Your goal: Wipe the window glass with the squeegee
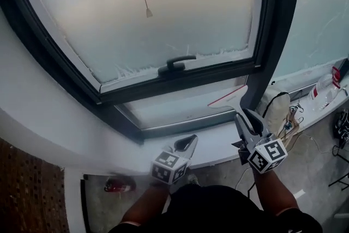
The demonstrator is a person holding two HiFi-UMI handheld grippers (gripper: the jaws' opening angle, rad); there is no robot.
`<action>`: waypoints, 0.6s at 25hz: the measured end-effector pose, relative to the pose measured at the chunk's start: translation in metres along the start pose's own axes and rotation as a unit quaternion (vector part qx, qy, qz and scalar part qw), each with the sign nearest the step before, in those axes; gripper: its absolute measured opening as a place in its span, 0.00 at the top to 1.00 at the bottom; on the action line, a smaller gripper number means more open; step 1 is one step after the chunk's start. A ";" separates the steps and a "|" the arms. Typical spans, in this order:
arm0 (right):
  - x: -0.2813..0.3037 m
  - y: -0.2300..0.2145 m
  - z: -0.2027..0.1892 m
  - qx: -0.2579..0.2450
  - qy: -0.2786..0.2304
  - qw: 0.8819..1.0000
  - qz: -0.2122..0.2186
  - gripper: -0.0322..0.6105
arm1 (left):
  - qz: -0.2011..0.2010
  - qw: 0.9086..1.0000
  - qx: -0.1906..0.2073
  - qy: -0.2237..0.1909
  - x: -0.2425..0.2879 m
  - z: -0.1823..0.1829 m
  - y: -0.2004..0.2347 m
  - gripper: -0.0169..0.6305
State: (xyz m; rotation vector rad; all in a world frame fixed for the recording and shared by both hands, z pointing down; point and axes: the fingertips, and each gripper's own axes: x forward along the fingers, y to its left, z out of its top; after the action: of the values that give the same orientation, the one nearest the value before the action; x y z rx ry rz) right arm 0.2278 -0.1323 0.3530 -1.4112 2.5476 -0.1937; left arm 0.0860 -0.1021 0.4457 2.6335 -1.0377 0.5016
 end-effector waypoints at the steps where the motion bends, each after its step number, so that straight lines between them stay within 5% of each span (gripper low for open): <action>1: 0.011 -0.004 0.014 -0.001 -0.018 1.000 -0.008 0.75 | -0.007 1.000 0.005 -0.003 0.003 0.007 0.010 0.97; 9: 0.091 -0.023 0.127 -0.011 -0.154 0.987 -0.036 0.75 | -0.043 0.997 0.057 -0.029 0.020 0.062 0.067 0.97; 15: 0.126 -0.034 0.203 -0.054 -0.203 0.977 -0.026 0.75 | -0.076 0.993 0.077 -0.053 0.040 0.089 0.066 0.97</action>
State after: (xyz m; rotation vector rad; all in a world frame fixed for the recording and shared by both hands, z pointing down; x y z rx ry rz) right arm 0.2430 -0.2591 0.1481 -1.3884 2.2142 0.2078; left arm 0.0864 -0.2057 0.3893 2.8755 -0.8501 0.4291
